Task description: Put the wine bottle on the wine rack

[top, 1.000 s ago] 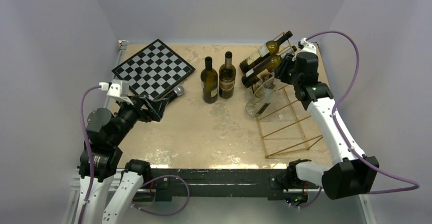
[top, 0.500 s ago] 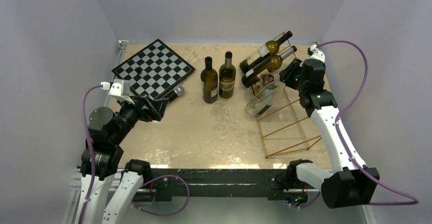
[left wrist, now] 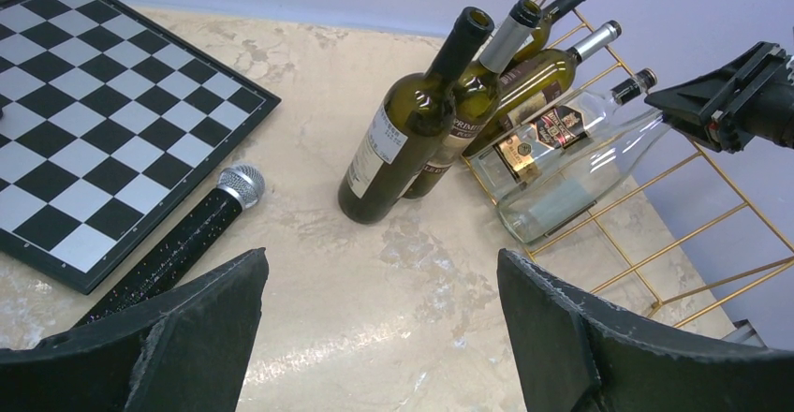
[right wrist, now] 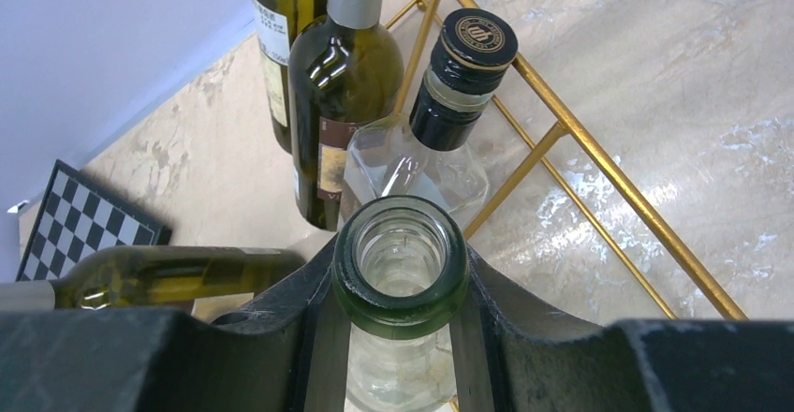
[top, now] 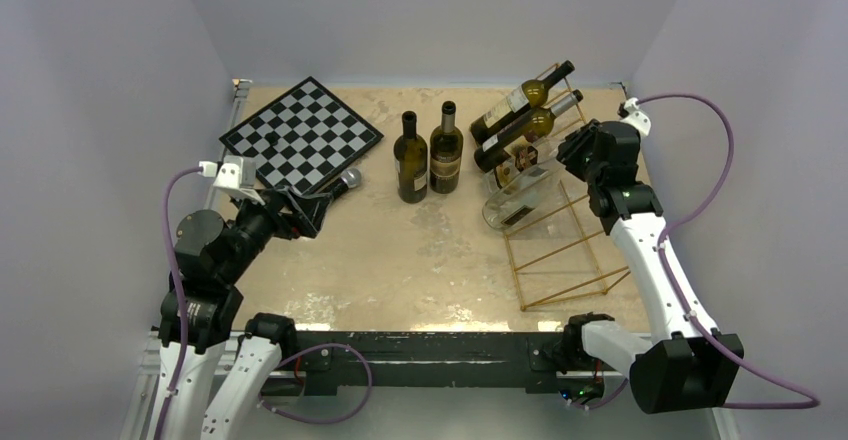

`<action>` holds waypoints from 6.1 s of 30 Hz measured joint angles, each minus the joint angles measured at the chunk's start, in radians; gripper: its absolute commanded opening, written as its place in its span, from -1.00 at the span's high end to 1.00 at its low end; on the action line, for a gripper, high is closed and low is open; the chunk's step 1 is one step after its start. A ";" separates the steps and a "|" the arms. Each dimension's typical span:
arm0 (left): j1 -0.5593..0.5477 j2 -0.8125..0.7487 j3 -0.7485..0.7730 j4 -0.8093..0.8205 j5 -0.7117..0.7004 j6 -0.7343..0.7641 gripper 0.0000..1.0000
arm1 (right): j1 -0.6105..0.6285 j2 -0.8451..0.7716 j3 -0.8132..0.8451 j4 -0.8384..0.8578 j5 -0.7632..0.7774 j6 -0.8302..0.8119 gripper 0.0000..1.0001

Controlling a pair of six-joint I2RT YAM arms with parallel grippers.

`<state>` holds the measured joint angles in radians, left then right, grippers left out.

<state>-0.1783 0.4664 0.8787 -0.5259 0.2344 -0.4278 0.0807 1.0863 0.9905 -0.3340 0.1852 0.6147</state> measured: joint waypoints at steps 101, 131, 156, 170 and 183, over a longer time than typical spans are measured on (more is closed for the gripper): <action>0.000 0.036 -0.043 -0.006 -0.002 -0.001 -0.91 | 0.526 0.532 0.400 0.275 -0.014 -0.547 1.00; 0.000 0.021 -0.043 -0.014 0.006 -0.001 -0.91 | 0.561 -0.098 0.415 -0.419 0.073 -0.270 1.00; 0.000 0.042 -0.058 -0.006 0.043 -0.008 -0.92 | 0.550 -0.411 0.077 -0.713 0.453 0.061 1.00; 0.000 0.046 -0.058 -0.006 0.042 -0.008 -0.91 | 0.540 -0.485 0.012 -0.723 0.539 0.183 0.59; 0.000 0.073 -0.060 -0.005 0.048 -0.009 -0.90 | 0.535 -0.578 -0.068 -0.902 0.656 0.508 0.06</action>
<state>-0.1783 0.5392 0.8185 -0.5308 0.2821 -0.4370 0.6155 0.5083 0.9222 -1.2362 0.8413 1.1229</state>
